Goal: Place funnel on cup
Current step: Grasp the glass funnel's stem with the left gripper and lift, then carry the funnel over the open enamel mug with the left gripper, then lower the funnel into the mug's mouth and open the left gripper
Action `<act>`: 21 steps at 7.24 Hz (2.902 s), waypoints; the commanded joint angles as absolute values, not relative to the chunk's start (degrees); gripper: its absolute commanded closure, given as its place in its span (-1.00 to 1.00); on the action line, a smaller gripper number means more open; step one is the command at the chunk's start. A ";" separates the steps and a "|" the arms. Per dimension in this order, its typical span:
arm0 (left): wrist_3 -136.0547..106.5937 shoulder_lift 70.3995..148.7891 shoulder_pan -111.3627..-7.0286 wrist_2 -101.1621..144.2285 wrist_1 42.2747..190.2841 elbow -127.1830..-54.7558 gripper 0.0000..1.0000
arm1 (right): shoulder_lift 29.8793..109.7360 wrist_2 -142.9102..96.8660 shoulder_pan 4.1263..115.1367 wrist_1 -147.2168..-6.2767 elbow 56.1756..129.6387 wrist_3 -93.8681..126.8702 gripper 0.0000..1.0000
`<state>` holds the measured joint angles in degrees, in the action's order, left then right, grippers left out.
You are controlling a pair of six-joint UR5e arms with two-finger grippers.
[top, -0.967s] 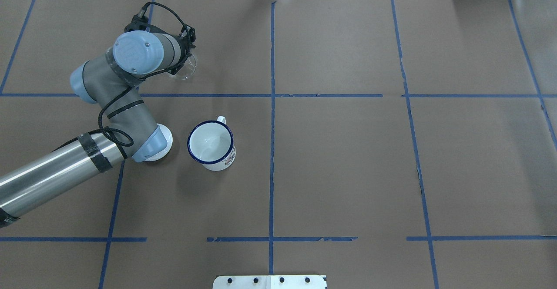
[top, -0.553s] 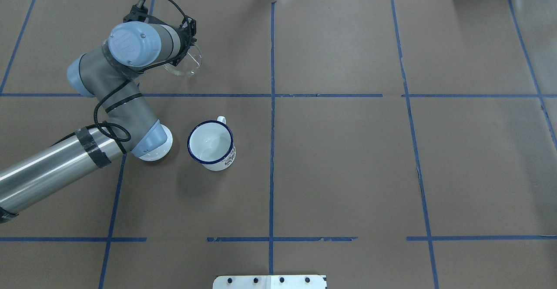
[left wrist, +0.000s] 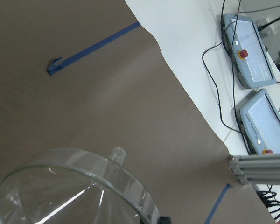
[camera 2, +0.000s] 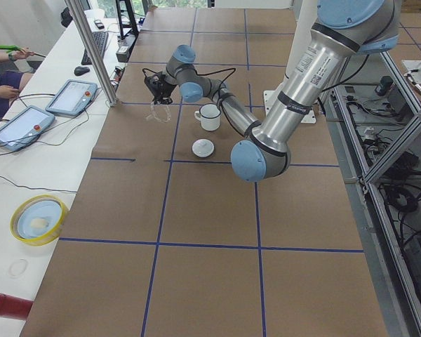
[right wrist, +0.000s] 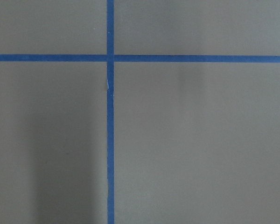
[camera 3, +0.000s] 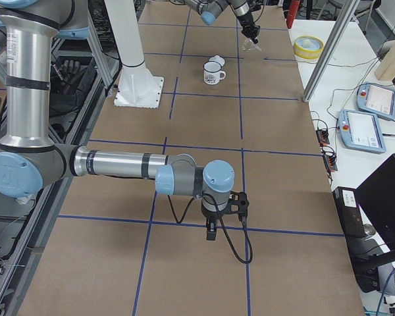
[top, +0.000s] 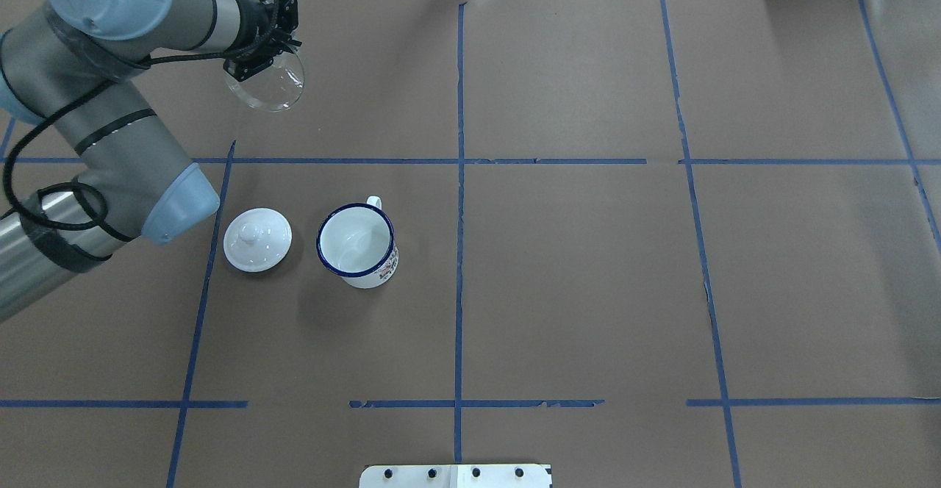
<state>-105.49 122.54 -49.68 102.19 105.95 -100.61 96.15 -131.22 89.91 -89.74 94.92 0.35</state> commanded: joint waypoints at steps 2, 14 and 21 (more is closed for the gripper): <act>-96.52 123.48 -49.49 110.37 84.33 -114.15 1.00 | 96.15 -131.22 89.91 -89.74 94.92 0.35 -1.00; -83.32 134.39 -31.38 106.79 71.90 -105.91 1.00 | 96.15 -131.22 89.91 -89.74 94.92 0.35 -1.00; -83.23 134.12 -30.67 106.70 71.46 -105.82 -1.00 | 96.15 -131.22 89.91 -89.74 94.92 0.35 -1.00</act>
